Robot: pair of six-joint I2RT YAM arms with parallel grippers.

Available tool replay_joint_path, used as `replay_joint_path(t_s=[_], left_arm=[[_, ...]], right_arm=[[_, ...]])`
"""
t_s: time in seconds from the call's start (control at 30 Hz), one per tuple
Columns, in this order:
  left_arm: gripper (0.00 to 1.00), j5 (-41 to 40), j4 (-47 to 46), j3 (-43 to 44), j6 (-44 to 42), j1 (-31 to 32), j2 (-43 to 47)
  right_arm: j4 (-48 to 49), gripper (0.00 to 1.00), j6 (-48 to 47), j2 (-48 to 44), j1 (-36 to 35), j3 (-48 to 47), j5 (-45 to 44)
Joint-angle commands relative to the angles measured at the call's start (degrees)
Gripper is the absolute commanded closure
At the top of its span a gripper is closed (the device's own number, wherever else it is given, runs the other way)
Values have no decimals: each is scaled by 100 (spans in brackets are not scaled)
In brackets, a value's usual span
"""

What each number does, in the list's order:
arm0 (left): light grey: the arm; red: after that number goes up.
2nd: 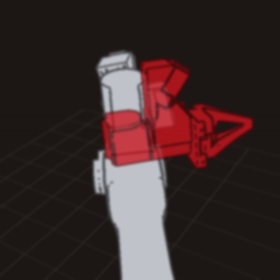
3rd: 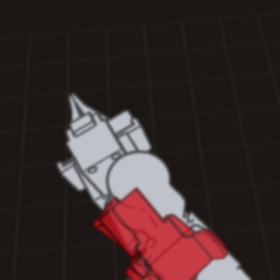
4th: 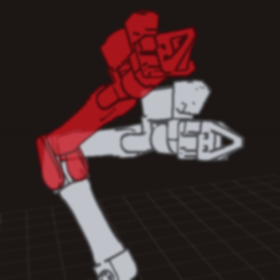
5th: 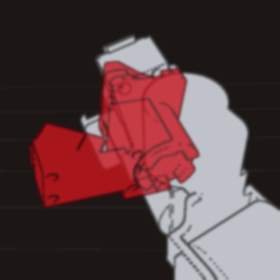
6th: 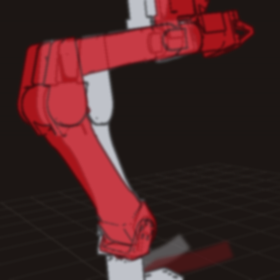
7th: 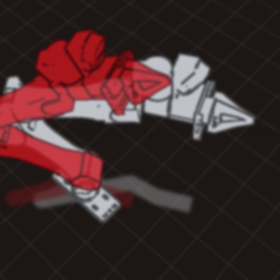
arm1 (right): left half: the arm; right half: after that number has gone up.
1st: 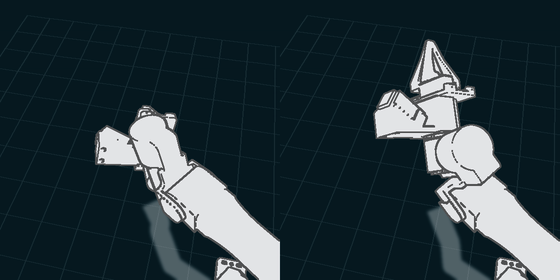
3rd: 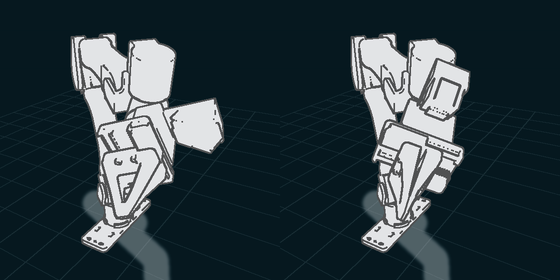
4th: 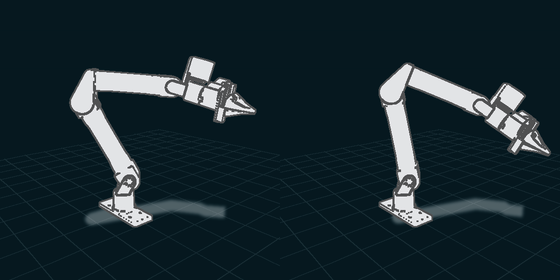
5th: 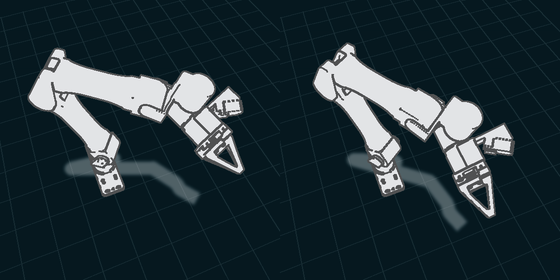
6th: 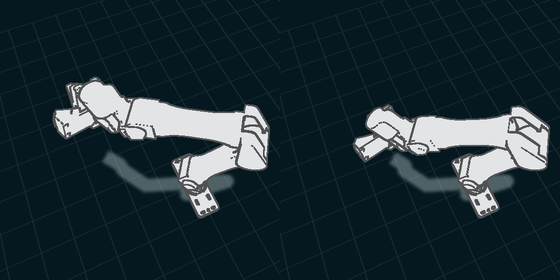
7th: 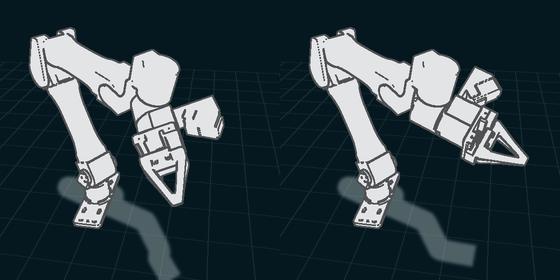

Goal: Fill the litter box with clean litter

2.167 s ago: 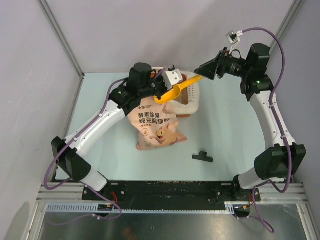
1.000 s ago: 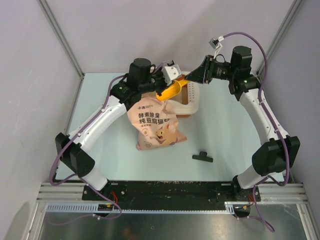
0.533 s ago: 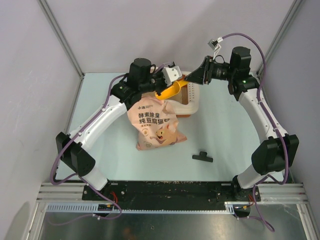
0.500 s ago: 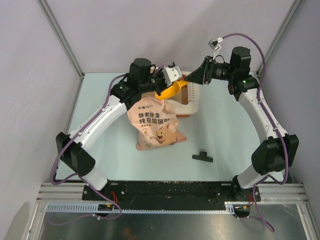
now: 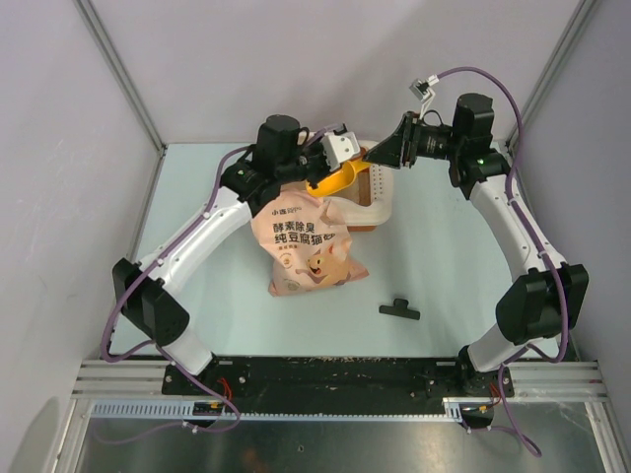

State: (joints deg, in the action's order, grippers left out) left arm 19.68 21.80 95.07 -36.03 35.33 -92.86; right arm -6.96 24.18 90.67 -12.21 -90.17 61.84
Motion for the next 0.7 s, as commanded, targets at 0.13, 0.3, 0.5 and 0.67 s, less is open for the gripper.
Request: replay_joint_path(t_s=[0.13, 0.3, 0.5, 0.67], left_arm=[[100, -325, -431, 188, 26, -62, -57], [100, -386, -475, 188, 35, -70, -57], [100, -430, -545, 170, 140, -97, -48], [100, -386, -651, 205, 500, -149, -83]], right_arm=[[28, 49, 60, -94, -106, 0, 504], [28, 55, 60, -76, -98, 8, 521], [195, 57, 209, -76, -45, 96, 495], [353, 53, 315, -67, -19, 114, 469]])
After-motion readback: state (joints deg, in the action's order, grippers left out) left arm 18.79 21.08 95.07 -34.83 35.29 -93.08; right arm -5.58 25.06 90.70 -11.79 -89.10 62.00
